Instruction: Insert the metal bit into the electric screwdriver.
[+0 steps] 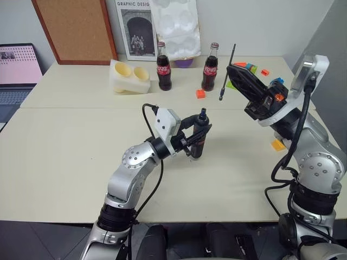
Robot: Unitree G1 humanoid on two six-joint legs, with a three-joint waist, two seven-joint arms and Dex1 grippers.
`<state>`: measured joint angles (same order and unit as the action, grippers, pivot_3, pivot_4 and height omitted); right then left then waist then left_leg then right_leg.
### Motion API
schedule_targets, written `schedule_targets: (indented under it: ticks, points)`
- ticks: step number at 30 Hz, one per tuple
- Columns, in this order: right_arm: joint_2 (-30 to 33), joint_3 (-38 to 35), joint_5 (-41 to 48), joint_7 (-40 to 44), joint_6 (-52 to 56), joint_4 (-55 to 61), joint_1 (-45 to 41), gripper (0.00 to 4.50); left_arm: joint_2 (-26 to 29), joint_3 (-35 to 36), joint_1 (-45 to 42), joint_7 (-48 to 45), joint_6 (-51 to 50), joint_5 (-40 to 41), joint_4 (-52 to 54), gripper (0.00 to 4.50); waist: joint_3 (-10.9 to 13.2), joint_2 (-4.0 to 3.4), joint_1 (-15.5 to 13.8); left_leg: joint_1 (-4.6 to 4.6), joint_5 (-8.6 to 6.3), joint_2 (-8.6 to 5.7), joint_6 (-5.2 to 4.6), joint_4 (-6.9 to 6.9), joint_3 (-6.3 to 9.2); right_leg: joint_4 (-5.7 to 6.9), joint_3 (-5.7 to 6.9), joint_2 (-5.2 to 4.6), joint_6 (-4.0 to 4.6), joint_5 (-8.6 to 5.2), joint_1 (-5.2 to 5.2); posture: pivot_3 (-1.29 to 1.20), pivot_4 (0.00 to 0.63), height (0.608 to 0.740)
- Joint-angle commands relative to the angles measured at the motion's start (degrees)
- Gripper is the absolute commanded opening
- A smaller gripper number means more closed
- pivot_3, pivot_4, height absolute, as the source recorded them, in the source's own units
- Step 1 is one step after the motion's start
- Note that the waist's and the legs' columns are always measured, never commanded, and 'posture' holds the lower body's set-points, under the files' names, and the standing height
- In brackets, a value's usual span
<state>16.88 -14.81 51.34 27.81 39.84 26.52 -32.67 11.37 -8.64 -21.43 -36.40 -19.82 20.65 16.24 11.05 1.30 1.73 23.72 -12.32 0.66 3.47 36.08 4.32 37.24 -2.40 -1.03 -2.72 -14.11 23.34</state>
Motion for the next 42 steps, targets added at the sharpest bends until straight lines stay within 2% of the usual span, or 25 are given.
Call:
schedule_targets:
  ticks: [1,14,25,42]
  points:
    - [-1.58,1.63,0.19,-0.85,-3.40,0.81,-1.16,0.00,-0.07,-0.33,0.04,-0.47,0.69,1.38,3.58,1.66,0.00,0.00,0.00,0.00,0.00,0.00,0.00,0.00,0.00,0.01,0.00,0.00,0.00,0.00,0.00,0.00,0.150,0.740]
    - [-1.91,5.80,0.61,1.98,-6.21,0.72,1.60,0.00,3.69,-0.98,3.67,-4.41,5.56,-1.27,1.36,1.66,-0.01,-0.02,0.01,-0.02,0.00,0.00,0.00,0.00,0.00,0.02,0.00,0.00,0.08,0.04,0.00,0.00,0.150,0.740]
    - [-3.78,9.22,-1.40,2.47,-9.59,1.70,6.02,0.00,3.96,-0.39,4.15,-3.81,5.96,-1.62,0.97,1.66,-0.02,-0.03,0.05,-0.11,0.01,0.01,-0.01,0.01,-0.01,0.17,-0.03,0.00,0.03,0.01,-0.01,0.00,0.150,0.740]
    - [-4.24,12.17,-3.05,3.15,-12.59,1.55,8.36,0.00,4.44,-0.39,4.38,-3.09,5.50,-1.25,1.69,1.66,-0.02,-0.03,0.07,-0.34,0.05,0.01,-0.04,0.03,-0.05,0.53,-0.10,0.01,0.06,-0.05,-0.02,0.00,0.150,0.740]
